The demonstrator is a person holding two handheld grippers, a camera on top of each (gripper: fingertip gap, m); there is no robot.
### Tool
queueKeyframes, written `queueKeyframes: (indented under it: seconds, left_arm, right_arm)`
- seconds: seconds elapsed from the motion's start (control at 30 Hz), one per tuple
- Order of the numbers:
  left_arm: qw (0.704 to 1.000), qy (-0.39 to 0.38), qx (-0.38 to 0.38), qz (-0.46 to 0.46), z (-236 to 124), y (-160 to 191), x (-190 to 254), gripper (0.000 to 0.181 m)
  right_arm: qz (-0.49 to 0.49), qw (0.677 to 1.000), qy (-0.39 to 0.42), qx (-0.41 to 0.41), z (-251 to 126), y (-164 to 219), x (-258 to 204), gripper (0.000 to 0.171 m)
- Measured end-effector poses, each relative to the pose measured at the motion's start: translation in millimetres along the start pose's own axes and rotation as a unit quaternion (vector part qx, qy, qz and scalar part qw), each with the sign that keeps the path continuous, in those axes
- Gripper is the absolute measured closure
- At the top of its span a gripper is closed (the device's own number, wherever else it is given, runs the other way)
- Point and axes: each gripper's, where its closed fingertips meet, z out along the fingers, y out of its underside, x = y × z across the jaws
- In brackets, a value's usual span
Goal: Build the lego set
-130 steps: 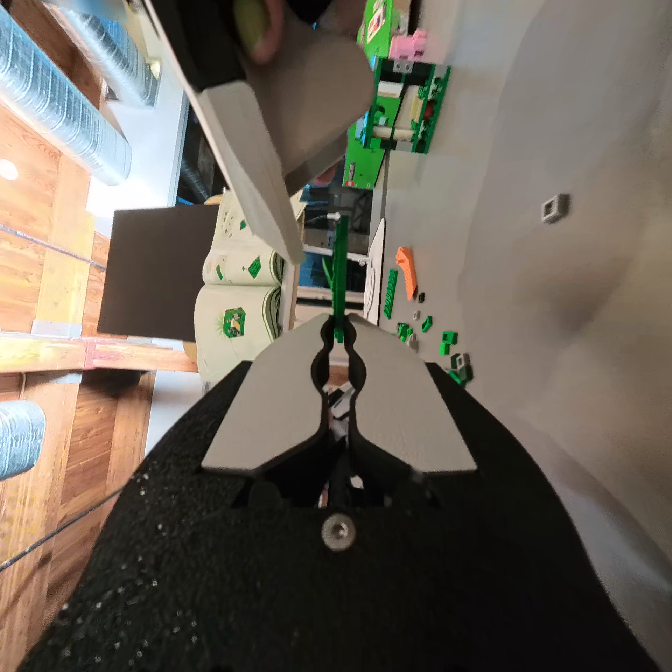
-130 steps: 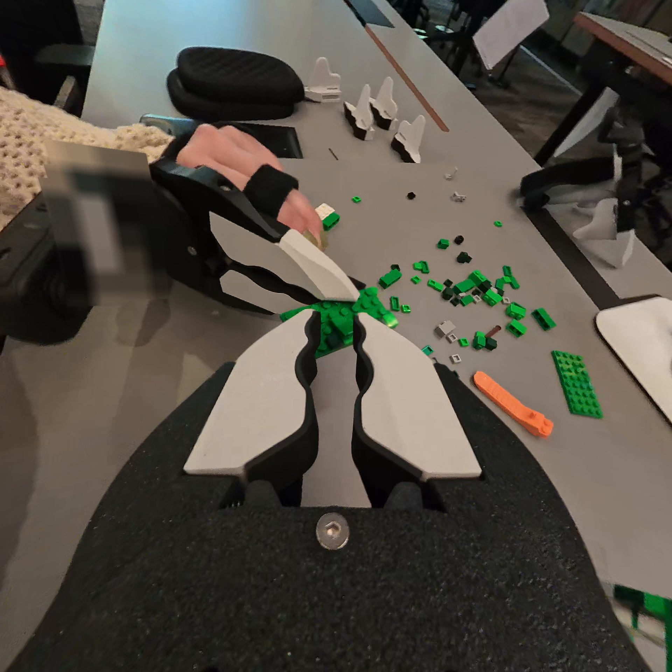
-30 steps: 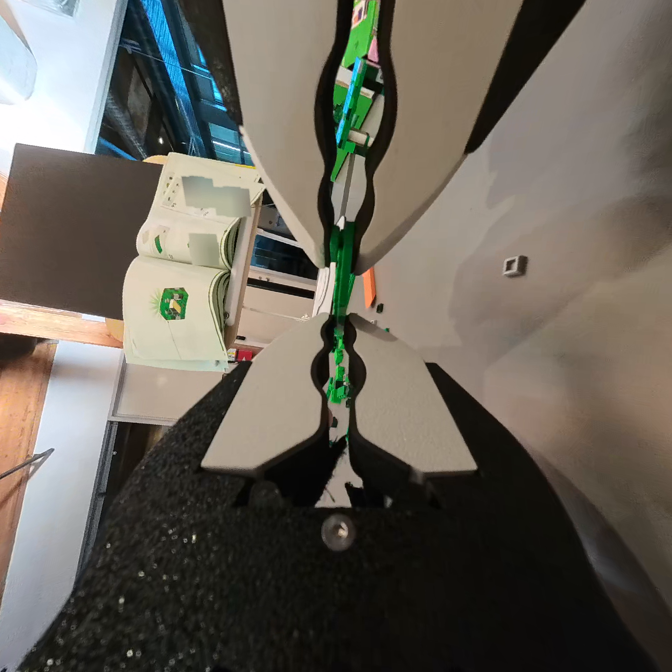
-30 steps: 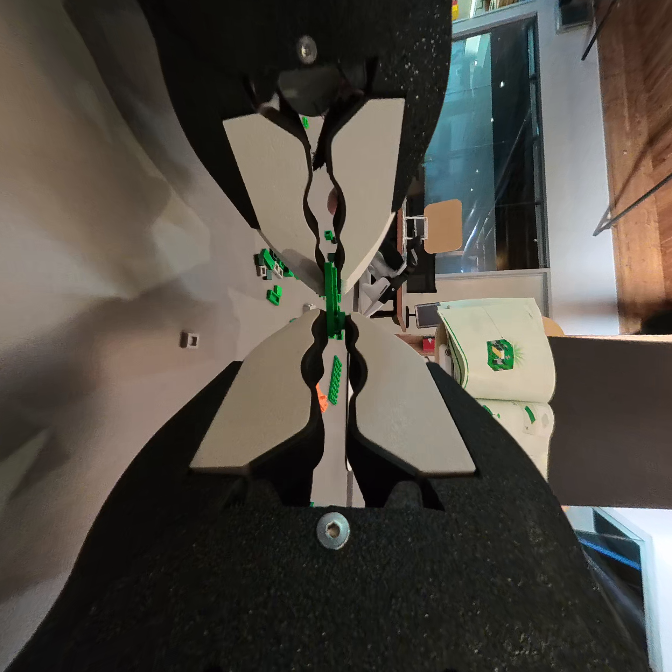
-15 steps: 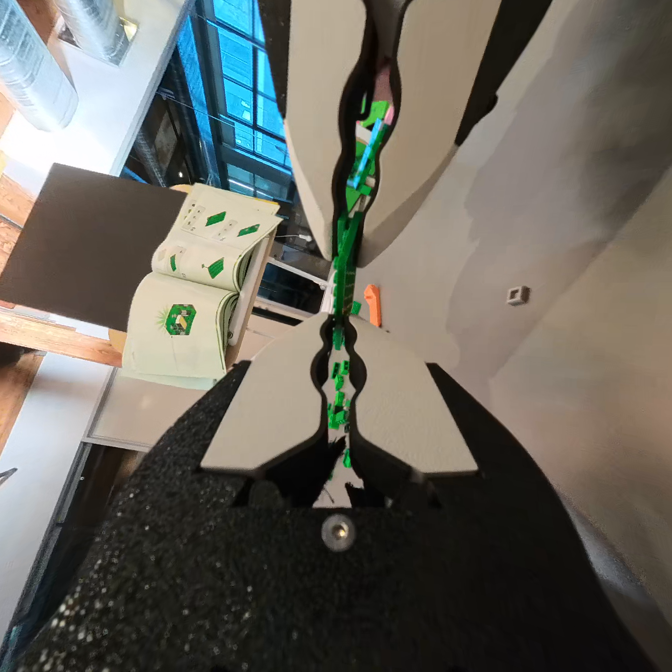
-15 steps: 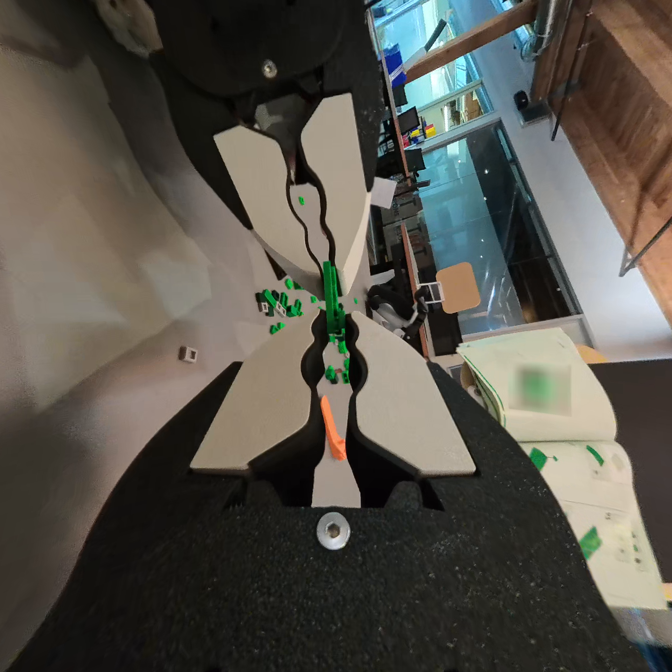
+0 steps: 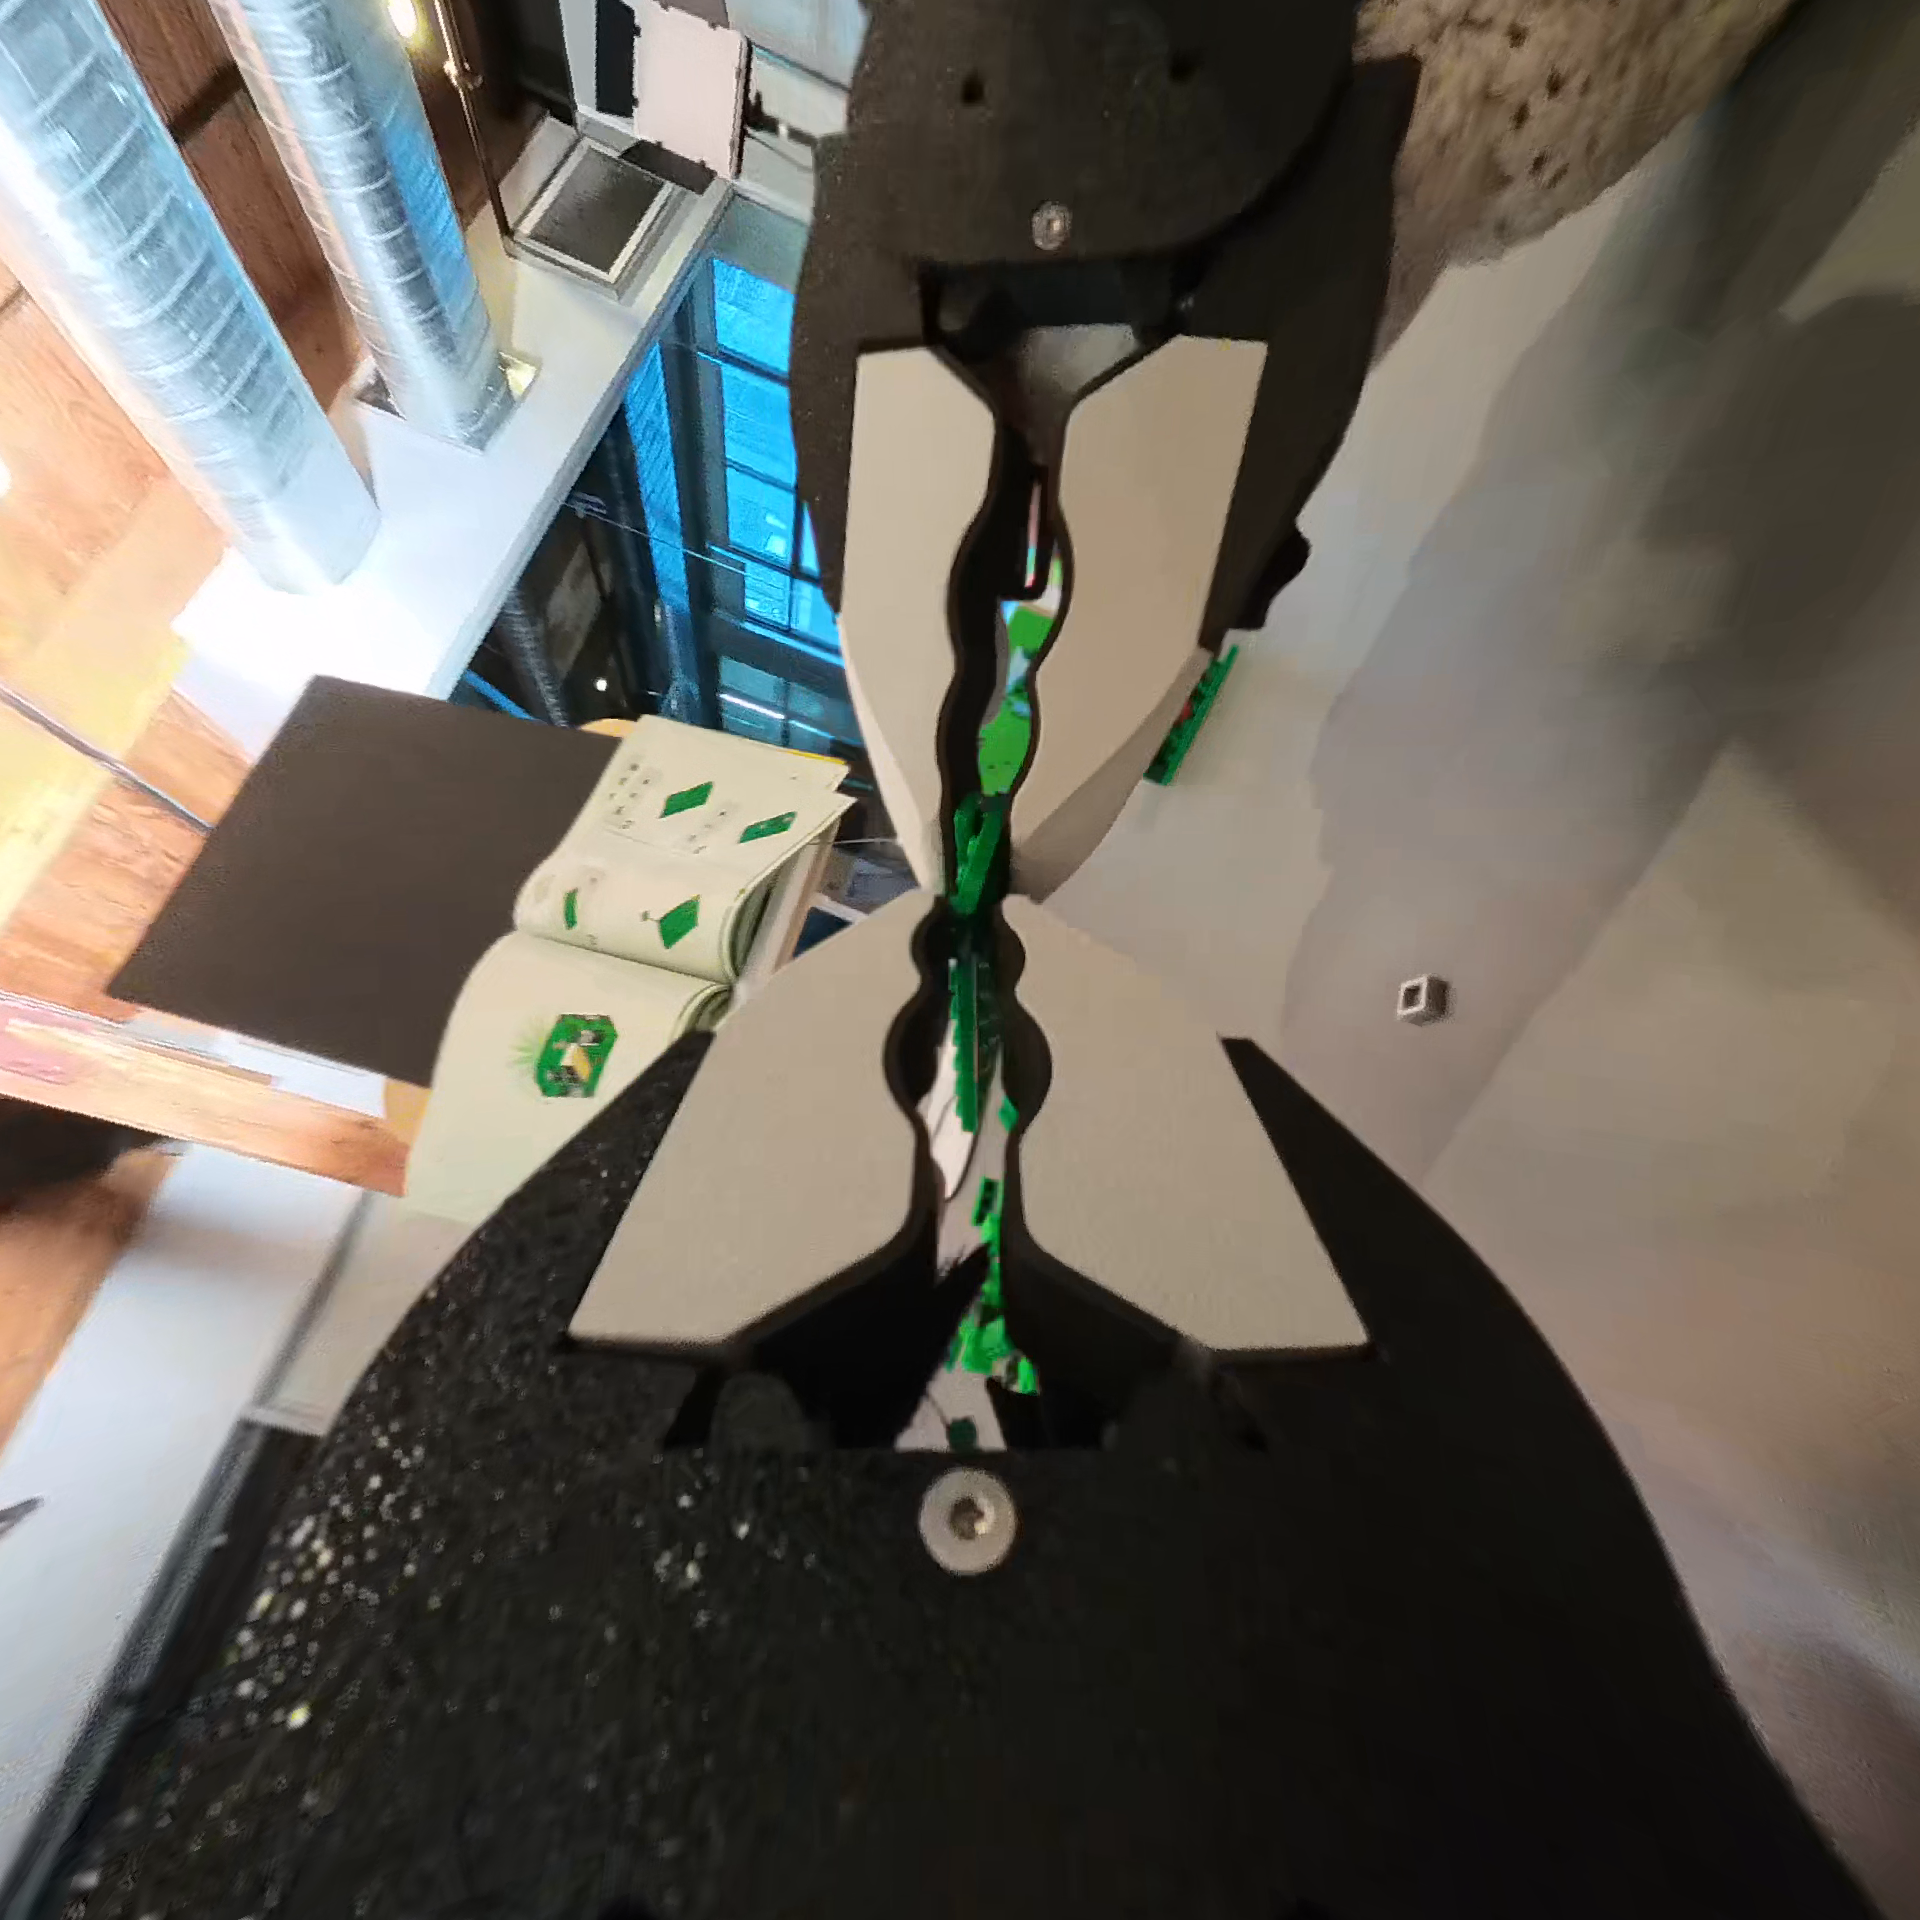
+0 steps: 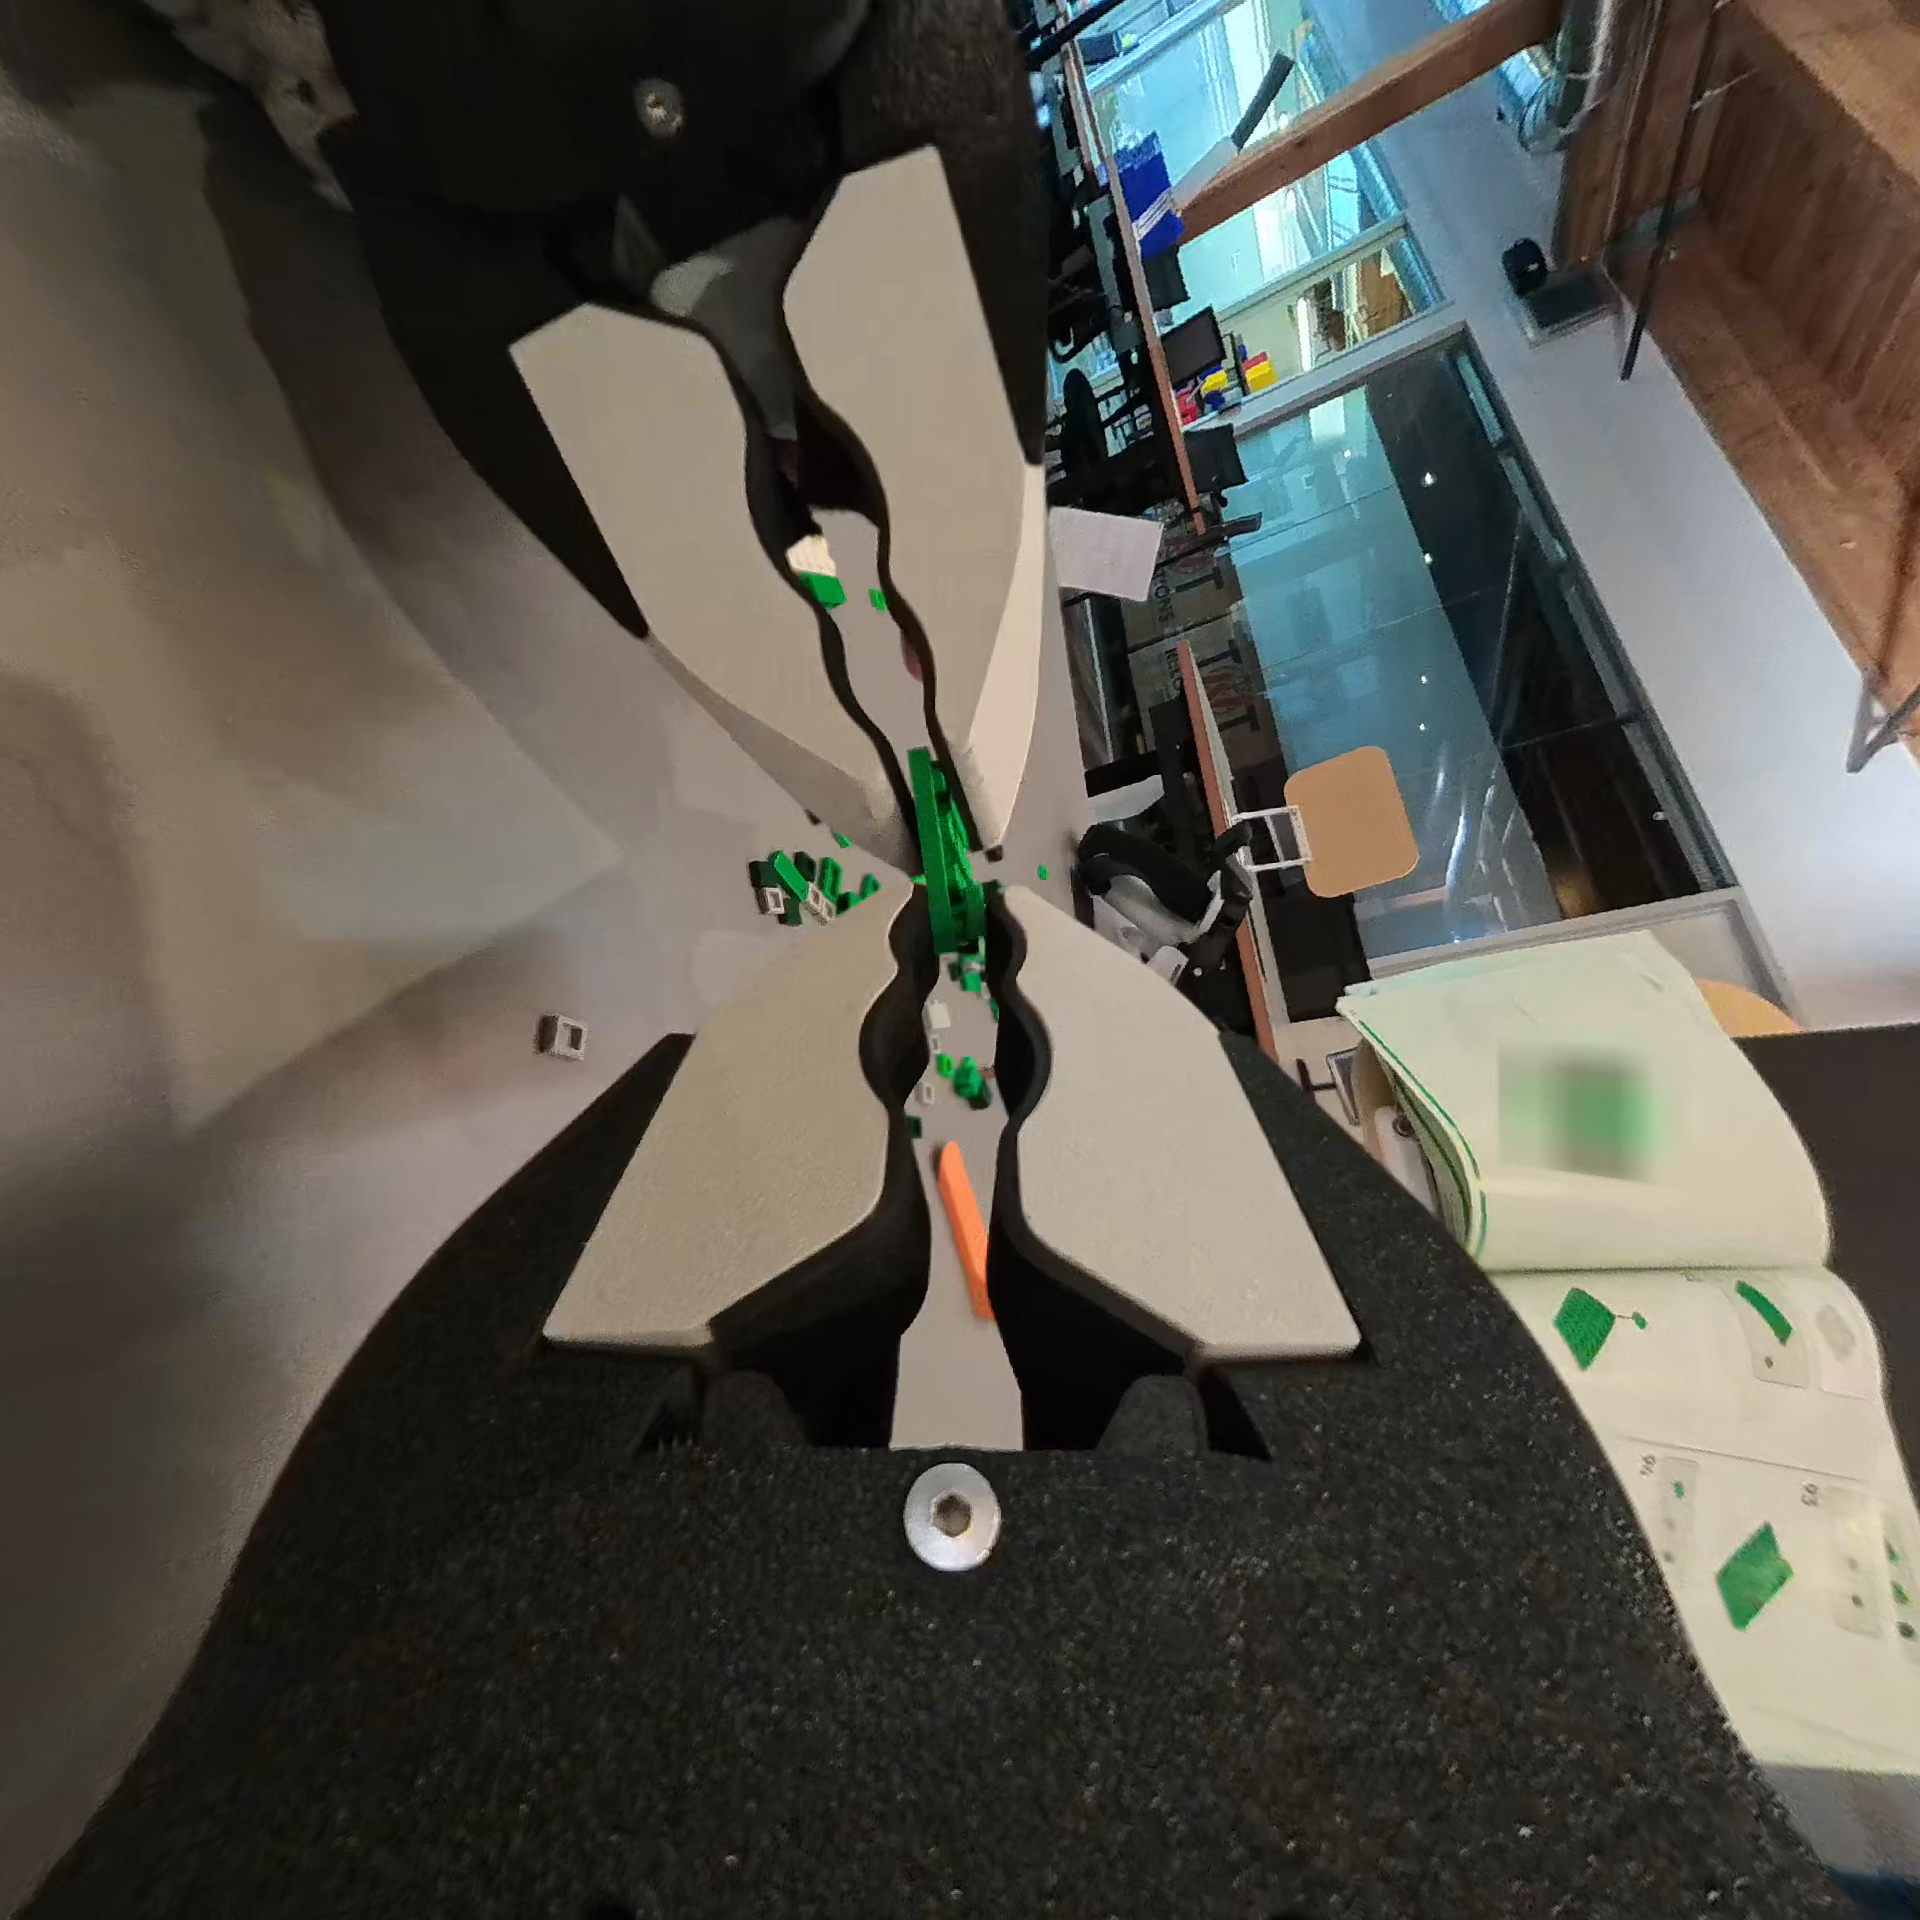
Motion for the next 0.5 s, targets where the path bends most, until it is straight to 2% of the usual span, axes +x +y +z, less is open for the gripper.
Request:
queueKeyframes:
  seconds: [0.3,0.5]
  left_arm:
    - [0.994,0.021,0.035,-0.100,-1.0,-7.3,-6.8,0.176]
    - [0.998,0.006,0.028,-0.049,-0.6,-4.0,-5.9,0.174]
  right_arm:
    - [0.022,0.999,0.007,0.049,-5.3,-8.4,5.0,0.163]
    - [0.051,0.998,-0.005,0.035,-2.8,-6.5,1.8,0.162]
